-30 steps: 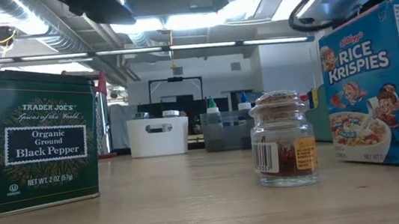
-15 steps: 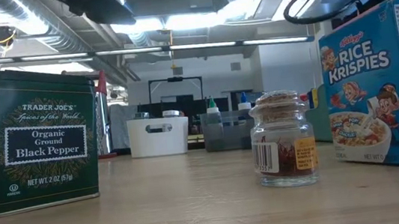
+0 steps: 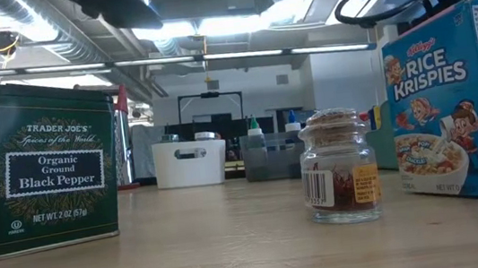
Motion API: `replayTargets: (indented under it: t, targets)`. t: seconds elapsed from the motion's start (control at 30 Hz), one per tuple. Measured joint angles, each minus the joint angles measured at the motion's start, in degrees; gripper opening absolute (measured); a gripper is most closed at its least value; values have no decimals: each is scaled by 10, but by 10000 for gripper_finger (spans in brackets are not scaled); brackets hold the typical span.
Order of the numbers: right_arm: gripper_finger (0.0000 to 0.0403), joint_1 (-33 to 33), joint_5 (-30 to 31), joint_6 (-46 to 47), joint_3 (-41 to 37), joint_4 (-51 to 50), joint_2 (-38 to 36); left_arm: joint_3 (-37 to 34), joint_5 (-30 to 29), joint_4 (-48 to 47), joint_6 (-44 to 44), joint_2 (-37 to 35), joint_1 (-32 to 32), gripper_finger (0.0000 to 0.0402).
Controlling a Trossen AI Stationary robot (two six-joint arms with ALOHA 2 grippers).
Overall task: Pick & Place Kitchen Items
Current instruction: Put the transparent seasoning into the white bin
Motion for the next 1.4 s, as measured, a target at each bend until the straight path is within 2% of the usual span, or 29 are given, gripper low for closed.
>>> replayTargets:
  t: [0.23, 0.57, 0.83, 1.07, 1.2, 1.4]
  targets:
    - [279, -1, 0, 0, -7, 10, 0, 0, 4, 0, 0, 0, 0, 242]
    - [279, -1, -1, 0, -60, 88, 0, 0, 4, 0, 0, 0, 0, 242]
    - [279, -1, 23, -18, -64, 108, 0, 0, 4, 0, -3, 0, 0, 242]
    - [278, -1, 17, -22, -64, 112, 0, 0, 4, 0, -4, 0, 0, 242]
    - [258, -1, 16, -21, -64, 112, 0, 0, 4, 0, -4, 0, 0, 242]
    - [205, -1, 14, -22, -64, 114, 0, 0, 4, 0, -4, 0, 0, 242]
